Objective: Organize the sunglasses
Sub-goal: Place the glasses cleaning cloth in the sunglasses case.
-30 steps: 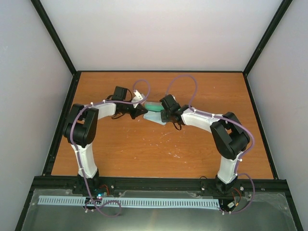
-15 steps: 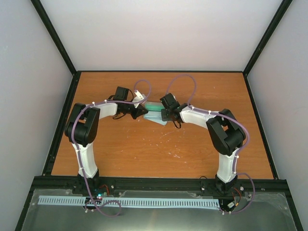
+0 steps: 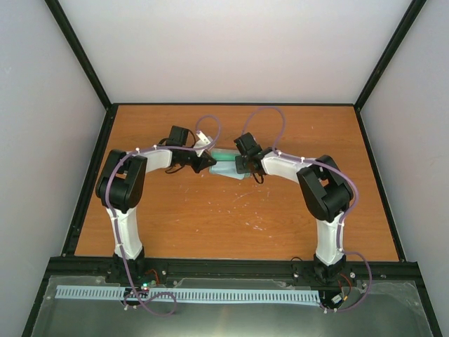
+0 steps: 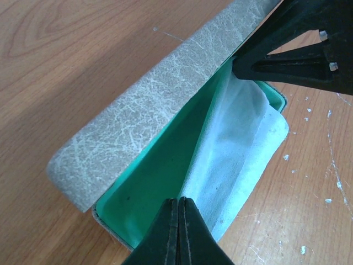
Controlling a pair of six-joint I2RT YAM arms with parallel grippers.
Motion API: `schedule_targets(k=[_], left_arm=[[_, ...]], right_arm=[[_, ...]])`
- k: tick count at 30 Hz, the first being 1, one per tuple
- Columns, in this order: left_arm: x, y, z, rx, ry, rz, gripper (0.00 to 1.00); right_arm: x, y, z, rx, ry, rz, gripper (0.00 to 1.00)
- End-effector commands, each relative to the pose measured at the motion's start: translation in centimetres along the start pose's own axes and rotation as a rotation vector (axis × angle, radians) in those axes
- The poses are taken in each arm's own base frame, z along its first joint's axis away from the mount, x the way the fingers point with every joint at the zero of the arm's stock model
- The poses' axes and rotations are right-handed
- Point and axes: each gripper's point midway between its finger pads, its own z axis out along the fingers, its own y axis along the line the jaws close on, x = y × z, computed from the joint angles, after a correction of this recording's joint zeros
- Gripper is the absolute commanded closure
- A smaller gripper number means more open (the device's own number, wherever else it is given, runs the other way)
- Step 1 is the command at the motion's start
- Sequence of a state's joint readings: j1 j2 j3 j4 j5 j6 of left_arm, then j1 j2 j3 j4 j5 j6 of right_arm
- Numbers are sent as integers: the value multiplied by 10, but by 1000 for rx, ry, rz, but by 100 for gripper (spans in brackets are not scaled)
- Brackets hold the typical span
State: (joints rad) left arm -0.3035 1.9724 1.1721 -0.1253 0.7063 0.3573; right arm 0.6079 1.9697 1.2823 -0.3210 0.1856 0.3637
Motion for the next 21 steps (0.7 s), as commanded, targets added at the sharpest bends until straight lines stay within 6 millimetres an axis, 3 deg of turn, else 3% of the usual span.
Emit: schedule_targets(k=[1, 21], left_arm=[[-13, 3, 4, -5, -22, 9, 100], [-7, 4, 11, -14, -10, -5, 99]], right_arm=[[-13, -9, 3, 25, -20, -4, 97], [-17, -5, 15, 0, -33, -5, 97]])
